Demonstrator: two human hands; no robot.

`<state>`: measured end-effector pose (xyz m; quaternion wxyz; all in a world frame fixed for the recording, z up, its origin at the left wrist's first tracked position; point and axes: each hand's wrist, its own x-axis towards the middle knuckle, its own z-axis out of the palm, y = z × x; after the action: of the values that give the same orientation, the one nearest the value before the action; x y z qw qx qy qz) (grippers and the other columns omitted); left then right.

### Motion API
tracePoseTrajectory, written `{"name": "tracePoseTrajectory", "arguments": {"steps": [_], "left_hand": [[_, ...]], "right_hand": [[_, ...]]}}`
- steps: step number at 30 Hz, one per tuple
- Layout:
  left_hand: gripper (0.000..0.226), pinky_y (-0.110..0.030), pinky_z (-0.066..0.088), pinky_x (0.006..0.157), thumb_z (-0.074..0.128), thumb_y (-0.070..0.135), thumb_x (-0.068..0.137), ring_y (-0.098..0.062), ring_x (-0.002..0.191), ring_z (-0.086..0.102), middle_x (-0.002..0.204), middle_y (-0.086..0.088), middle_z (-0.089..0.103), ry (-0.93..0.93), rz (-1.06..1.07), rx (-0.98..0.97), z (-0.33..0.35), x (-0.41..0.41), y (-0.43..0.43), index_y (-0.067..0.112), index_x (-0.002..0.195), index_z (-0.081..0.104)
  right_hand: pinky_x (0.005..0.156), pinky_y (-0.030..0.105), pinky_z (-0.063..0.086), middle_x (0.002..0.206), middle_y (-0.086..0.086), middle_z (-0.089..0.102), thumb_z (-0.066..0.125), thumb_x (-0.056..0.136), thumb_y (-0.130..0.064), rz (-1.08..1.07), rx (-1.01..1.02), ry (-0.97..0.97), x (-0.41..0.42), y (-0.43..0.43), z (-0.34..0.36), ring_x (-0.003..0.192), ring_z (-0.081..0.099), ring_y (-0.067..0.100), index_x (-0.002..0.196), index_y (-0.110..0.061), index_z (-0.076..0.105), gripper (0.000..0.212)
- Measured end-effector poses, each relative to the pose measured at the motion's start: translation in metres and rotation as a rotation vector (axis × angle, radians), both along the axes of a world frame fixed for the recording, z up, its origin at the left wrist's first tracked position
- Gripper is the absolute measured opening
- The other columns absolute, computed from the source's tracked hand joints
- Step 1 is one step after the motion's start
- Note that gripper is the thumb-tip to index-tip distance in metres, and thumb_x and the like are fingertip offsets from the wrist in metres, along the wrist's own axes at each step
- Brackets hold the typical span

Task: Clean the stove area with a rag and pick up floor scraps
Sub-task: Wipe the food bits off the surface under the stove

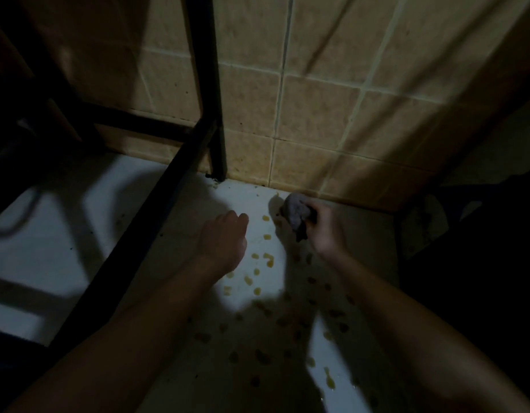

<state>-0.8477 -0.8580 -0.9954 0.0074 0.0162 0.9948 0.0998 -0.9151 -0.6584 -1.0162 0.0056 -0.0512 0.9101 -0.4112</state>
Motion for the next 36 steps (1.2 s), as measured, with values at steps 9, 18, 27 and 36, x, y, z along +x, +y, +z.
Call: {"name": "tracePoseTrajectory", "arguments": {"steps": [9, 18, 27, 36], "left_hand": [[0.033, -0.038, 0.045, 0.086, 0.051, 0.02, 0.09, -0.024, 0.102, 0.053, 0.119, -0.005, 0.053, 0.055, 0.078, 0.103, -0.044, -0.027, -0.015, 0.021, 0.123, 0.046], [0.032, -0.039, 0.042, 0.087, 0.052, 0.018, 0.089, -0.024, 0.103, 0.051, 0.121, -0.003, 0.049, 0.059, 0.203, 0.192, -0.081, -0.03, -0.039, 0.023, 0.121, 0.049], [0.036, -0.038, 0.038, 0.094, 0.044, 0.022, 0.091, -0.024, 0.118, 0.046, 0.132, -0.005, 0.049, -0.04, 0.278, 0.06, -0.109, -0.016, -0.063, 0.019, 0.127, 0.047], [0.041, -0.035, 0.033, 0.099, 0.045, 0.024, 0.093, -0.023, 0.122, 0.043, 0.137, -0.005, 0.042, -0.107, 0.182, 0.07, -0.099, -0.011, -0.062, 0.021, 0.134, 0.04]], "right_hand": [[0.092, 0.026, 0.041, 0.126, 0.004, 0.061, 0.054, 0.09, -0.004, -0.053, 0.022, -0.018, -0.04, -0.032, -0.043, 0.116, 0.055, 0.02, 0.128, -0.021, 0.056, 0.041], [0.093, 0.027, 0.04, 0.126, 0.011, 0.059, 0.052, 0.091, -0.008, 0.016, 0.078, -0.08, -0.063, -0.062, -0.089, 0.116, 0.055, 0.027, 0.13, -0.013, 0.053, 0.039], [0.107, 0.035, 0.037, 0.147, 0.014, 0.038, 0.04, 0.096, -0.002, 0.376, 0.357, -0.12, -0.098, -0.141, -0.087, 0.131, 0.042, 0.03, 0.141, -0.013, 0.041, 0.047], [0.092, 0.041, 0.047, 0.137, 0.012, 0.044, 0.048, 0.091, -0.001, 0.23, 0.403, -0.076, -0.097, -0.152, -0.09, 0.124, 0.046, 0.03, 0.133, -0.013, 0.046, 0.043]]}}
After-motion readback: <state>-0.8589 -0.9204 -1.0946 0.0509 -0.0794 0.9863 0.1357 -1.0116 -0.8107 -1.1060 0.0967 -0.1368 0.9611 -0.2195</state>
